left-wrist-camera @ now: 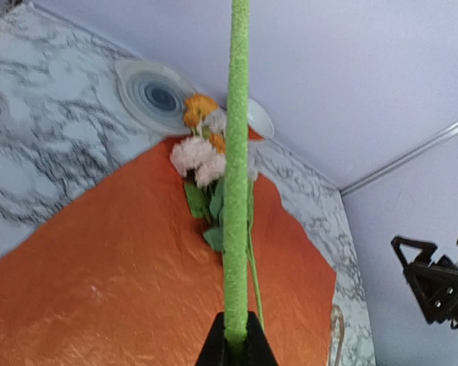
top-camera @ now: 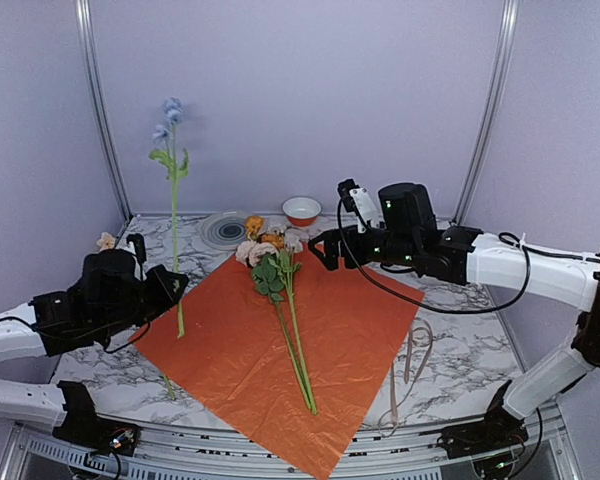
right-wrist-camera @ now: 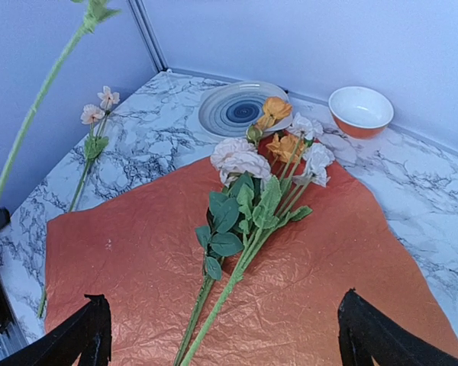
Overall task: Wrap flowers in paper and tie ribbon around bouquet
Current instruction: Place the fake flower on the flattened wrapping paper.
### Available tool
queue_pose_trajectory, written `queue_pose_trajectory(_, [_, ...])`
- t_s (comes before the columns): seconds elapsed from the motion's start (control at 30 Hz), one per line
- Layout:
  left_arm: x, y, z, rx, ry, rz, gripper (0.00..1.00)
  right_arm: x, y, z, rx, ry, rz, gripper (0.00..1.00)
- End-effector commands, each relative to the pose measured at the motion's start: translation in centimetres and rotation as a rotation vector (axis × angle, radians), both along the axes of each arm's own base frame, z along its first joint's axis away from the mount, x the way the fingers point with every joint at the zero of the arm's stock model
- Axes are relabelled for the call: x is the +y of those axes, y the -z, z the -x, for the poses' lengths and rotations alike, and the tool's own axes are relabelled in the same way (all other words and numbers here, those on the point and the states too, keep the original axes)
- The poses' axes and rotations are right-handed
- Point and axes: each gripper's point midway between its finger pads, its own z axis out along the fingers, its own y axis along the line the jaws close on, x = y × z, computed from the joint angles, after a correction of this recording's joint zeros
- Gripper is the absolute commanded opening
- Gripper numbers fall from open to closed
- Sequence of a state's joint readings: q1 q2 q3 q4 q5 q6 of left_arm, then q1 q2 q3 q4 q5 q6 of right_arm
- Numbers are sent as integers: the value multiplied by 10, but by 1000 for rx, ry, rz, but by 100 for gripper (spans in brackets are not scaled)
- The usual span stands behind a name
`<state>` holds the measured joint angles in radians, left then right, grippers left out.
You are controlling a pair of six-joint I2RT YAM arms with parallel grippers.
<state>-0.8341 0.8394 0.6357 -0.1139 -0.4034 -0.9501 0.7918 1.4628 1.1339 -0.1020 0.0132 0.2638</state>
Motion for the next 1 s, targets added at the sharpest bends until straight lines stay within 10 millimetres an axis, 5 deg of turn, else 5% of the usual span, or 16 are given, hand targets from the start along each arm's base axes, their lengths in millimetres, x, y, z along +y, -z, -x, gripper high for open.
queue_pose_trajectory(0.0, [-78, 29, 21, 62, 60, 242, 0, -13, -2, 4, 15, 44, -7, 100])
queue_pose_trajectory(0.13, [-136, 66, 27, 143, 118, 223, 0, -17, 3, 8, 42, 57, -9, 100])
queue_pose_trajectory(0.37, [-176, 108, 32, 234, 97, 312, 0, -27, 4, 17, 62, 74, -36, 99])
queue_pose_trajectory(0.53, [-227, 130, 42, 362, 144, 374, 0, -31, 5, 19, 63, 79, -22, 99])
queue_pose_trajectory(0.77, [-219, 159, 53, 453, 61, 415, 1, -36, -5, 23, 42, 78, -32, 99])
queue_pose_trajectory(0.9, [-226, 155, 53, 443, 90, 404, 67, -37, -5, 23, 33, 79, -28, 99])
queue_pose_trajectory(0.97, [-221, 149, 51, 418, 81, 386, 78, -36, -5, 23, 35, 75, -28, 99])
